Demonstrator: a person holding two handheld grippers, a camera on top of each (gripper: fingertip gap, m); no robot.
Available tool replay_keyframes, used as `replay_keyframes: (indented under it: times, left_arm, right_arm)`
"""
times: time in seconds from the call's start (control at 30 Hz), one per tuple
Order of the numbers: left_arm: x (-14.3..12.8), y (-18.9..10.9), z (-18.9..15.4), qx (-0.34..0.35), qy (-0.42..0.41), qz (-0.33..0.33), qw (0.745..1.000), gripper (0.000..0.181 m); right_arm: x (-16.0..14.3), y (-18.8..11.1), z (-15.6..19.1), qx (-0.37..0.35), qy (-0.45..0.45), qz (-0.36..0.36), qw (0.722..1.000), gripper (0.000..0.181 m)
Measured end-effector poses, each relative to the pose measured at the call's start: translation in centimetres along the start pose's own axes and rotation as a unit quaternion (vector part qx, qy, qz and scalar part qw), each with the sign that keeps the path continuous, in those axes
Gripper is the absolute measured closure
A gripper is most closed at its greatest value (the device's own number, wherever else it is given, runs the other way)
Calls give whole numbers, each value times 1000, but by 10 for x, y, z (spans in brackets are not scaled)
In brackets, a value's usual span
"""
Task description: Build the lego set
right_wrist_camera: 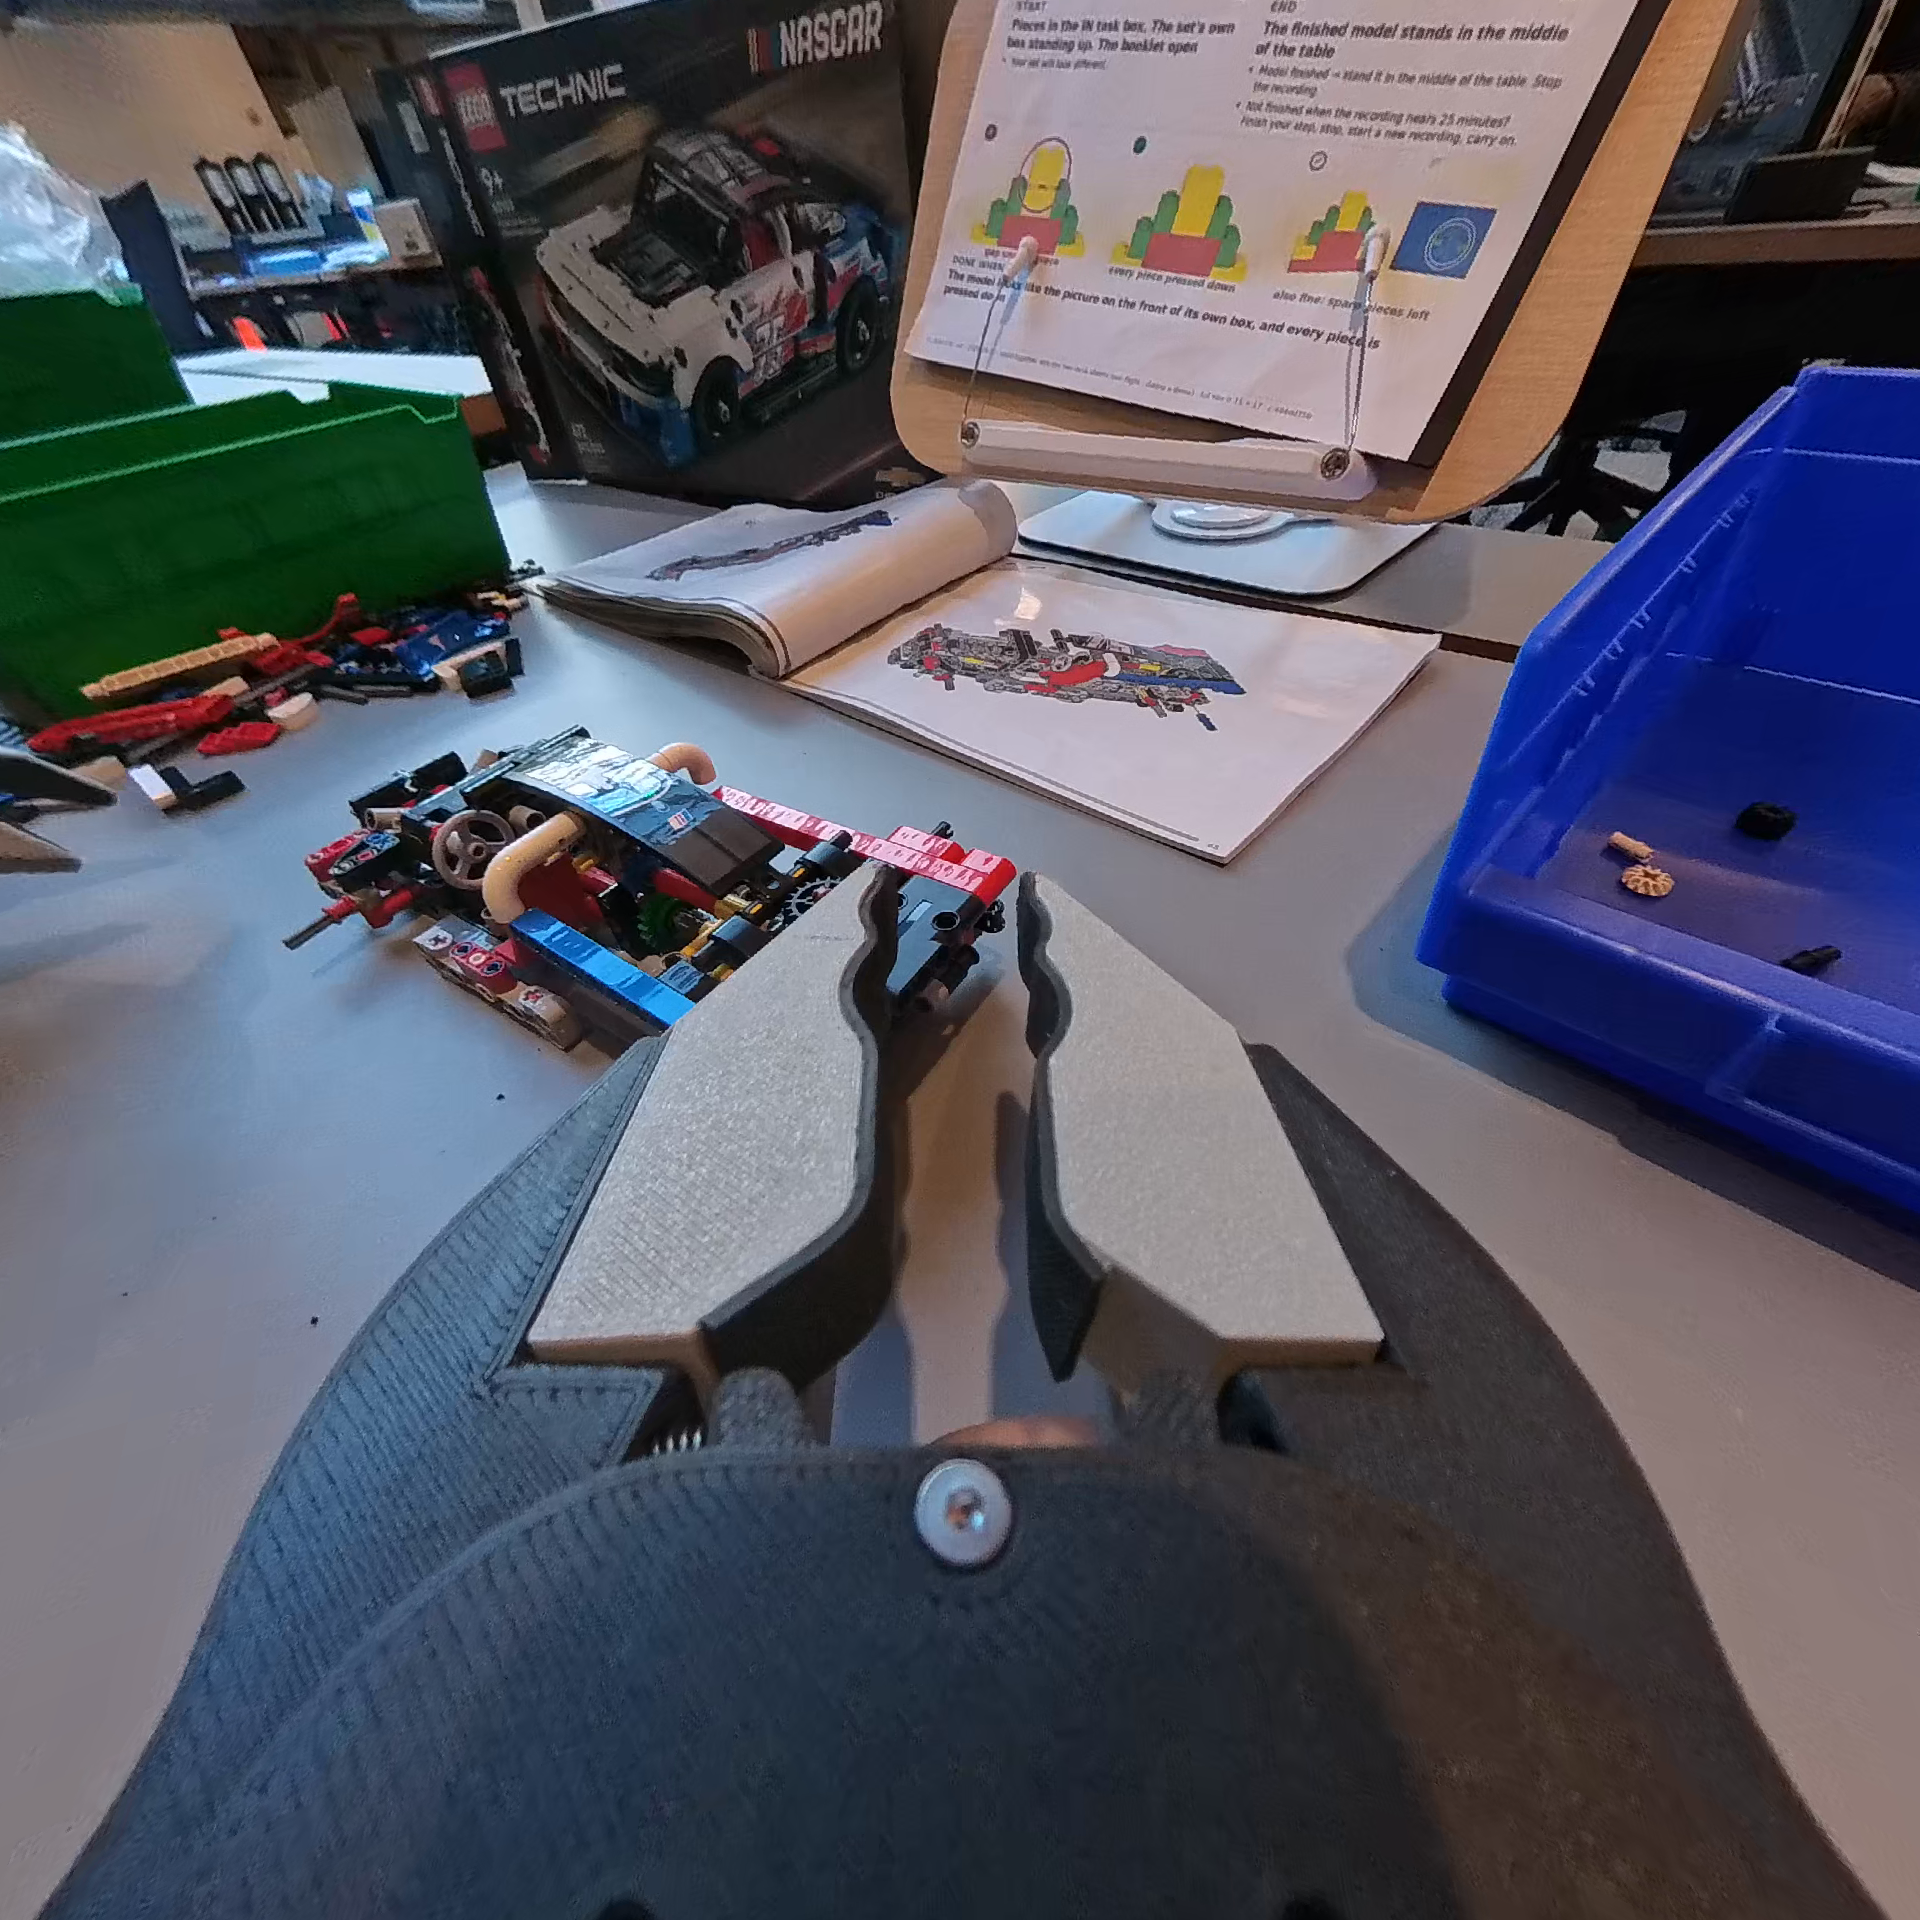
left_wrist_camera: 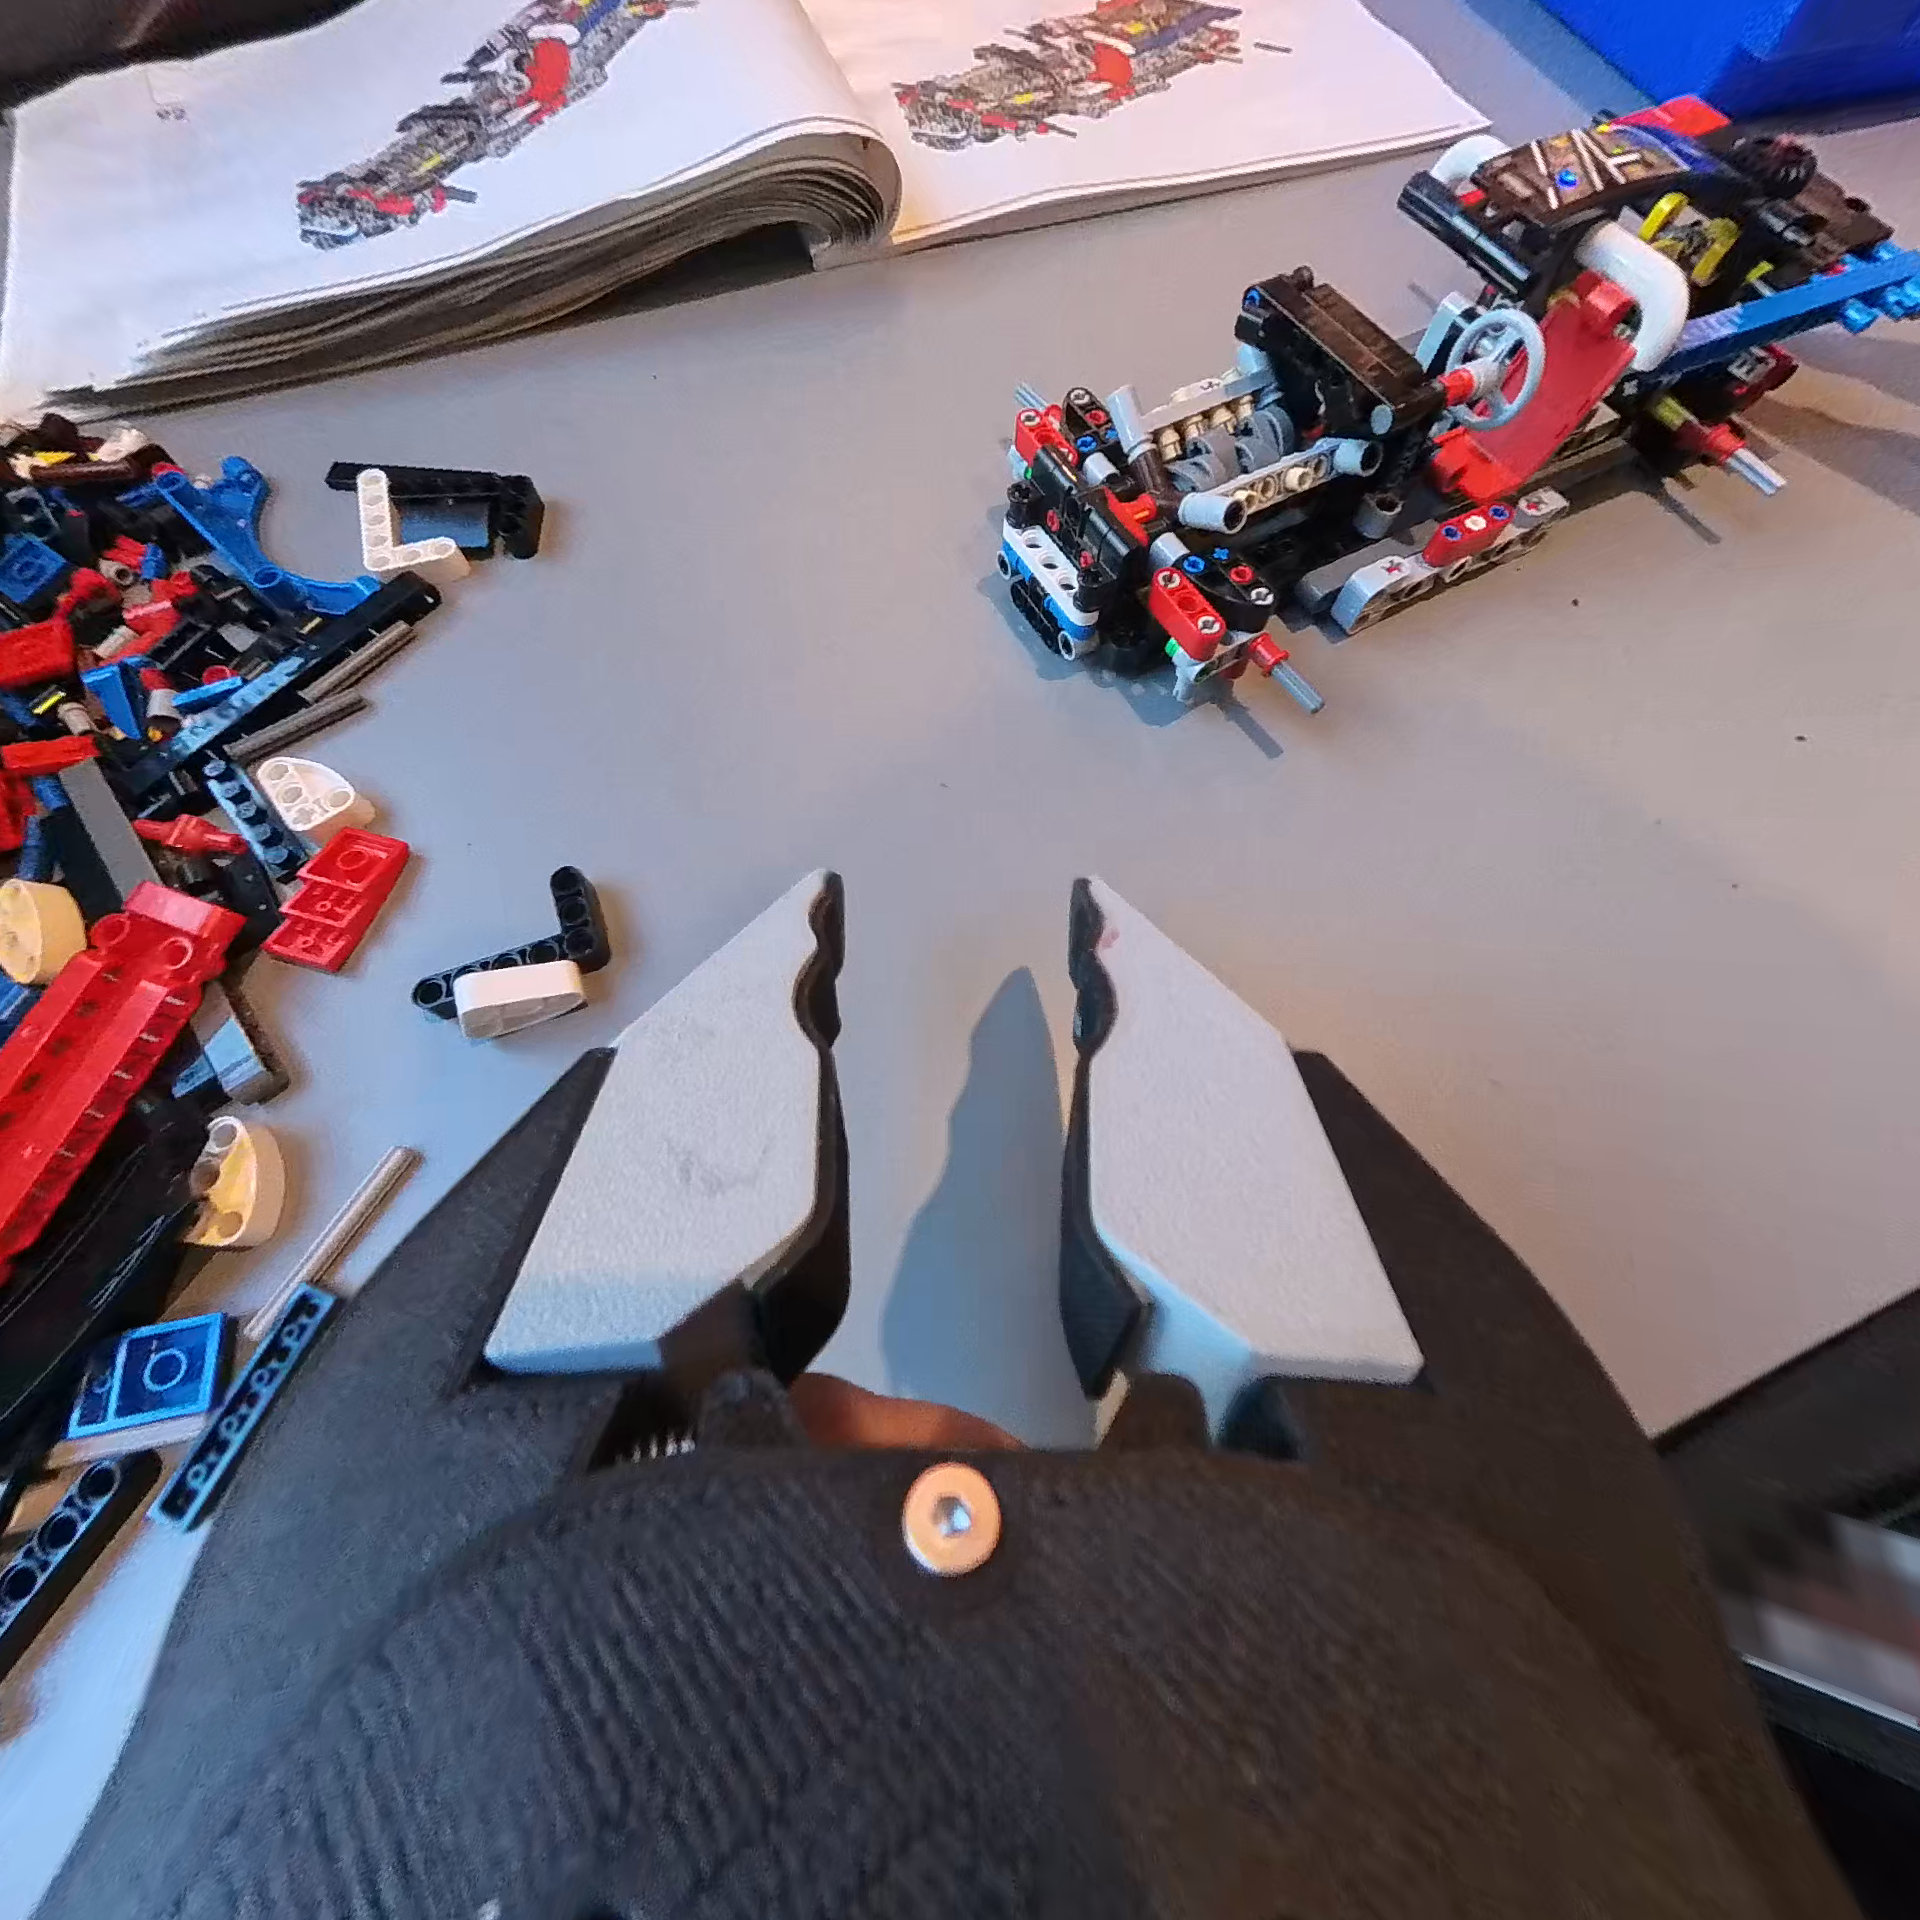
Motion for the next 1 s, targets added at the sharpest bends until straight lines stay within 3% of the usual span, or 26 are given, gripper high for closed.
replay_keyframes:
  times: [0.23,0.47,0.63,0.8,1.0]
  left_arm:
    - [5,-4,7,19,22,7,1000,139]
    - [21,-29,68,93,6,6,996,139]
    - [38,-28,89,115,7,7,993,140]
    - [50,-17,87,97,6,-2,995,139]
    - [40,1,74,80,17,22,996,139]
  right_arm:
    - [0,0,0,0,1,1,1000,162]
    - [0,0,1,4,-2,2,1000,162]
    - [0,1,1,8,0,4,1000,162]
    - [0,0,1,6,2,2,1000,162]
    - [-1,1,0,8,5,5,1000,162]
Point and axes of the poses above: each gripper's, where its closed fingertips meet, y out along the fingers, x out of its top, z = x × y across the jaws, the point moved 7 cm from there along -y, back along the fingers, and after that the axes turned 3 degrees about z, right-handed, at the moved point
